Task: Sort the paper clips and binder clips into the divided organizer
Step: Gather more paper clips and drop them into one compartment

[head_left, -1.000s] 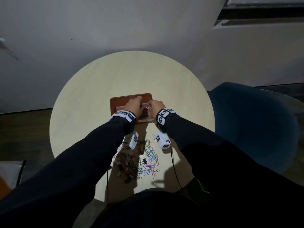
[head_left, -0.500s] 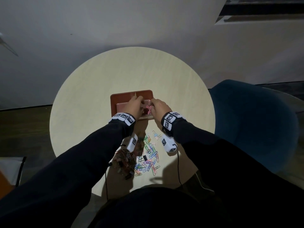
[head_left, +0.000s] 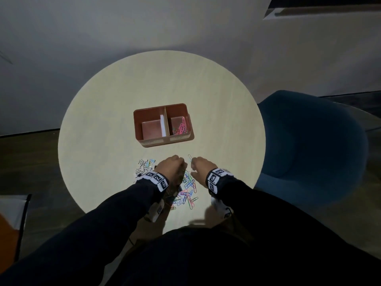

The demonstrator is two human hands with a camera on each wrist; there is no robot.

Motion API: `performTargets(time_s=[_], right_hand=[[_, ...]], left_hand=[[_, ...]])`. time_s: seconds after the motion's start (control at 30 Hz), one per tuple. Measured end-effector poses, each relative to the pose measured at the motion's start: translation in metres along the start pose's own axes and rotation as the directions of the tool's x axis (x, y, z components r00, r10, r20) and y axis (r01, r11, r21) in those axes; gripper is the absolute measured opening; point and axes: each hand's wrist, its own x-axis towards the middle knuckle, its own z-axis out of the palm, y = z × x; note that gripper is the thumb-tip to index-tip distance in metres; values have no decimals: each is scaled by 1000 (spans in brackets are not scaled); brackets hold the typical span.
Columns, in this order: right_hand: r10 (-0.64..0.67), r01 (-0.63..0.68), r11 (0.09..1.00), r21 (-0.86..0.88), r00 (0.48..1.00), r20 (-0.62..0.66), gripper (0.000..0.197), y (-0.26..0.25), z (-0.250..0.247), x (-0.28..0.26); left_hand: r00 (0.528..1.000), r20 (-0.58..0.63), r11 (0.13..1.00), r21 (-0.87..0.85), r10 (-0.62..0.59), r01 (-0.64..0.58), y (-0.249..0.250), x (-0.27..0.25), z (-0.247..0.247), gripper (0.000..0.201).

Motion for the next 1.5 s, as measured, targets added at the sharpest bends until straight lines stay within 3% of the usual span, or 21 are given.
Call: performTargets(time_s=[0.13, 0.3, 0.53, 0.87, 1.1, 1.33, 1.43, 1.5], right_hand=[[10, -4, 998, -68, 996, 83, 39, 10, 24, -11], [-8, 10, 1000, -25, 998, 58, 53, 13, 48, -18], [-30, 30, 999, 12, 999, 21, 59, 11, 55, -17], [-42, 42, 999, 9, 999, -4, 47, 7, 60, -6], [-46, 47, 998, -47, 999, 18, 28, 2, 61, 0], [-46, 48, 997, -67, 999, 29, 26, 7, 57, -2], [-48, 48, 998, -46, 999, 20, 34, 7, 56, -5], [-73, 74, 996, -56, 997, 35, 52, 7, 57, -8]], left_hand=[[998, 53, 998, 32, 45, -46, -2, -1, 21, 44], [999, 33, 996, 77, 36, -38, -1, -2, 42, 56], [1000, 3, 999, 54, -4, 4, 4, -5, 51, 40], [996, 80, 998, -44, -46, 50, -13, -3, 50, 4], [995, 58, 991, -102, -78, 83, -24, -12, 42, 24], [994, 21, 980, -171, -104, 106, -34, -25, 38, 45], [994, 35, 978, -177, -108, 113, -34, -28, 37, 24], [998, -21, 992, -114, -59, 56, -38, -28, 41, 24]])
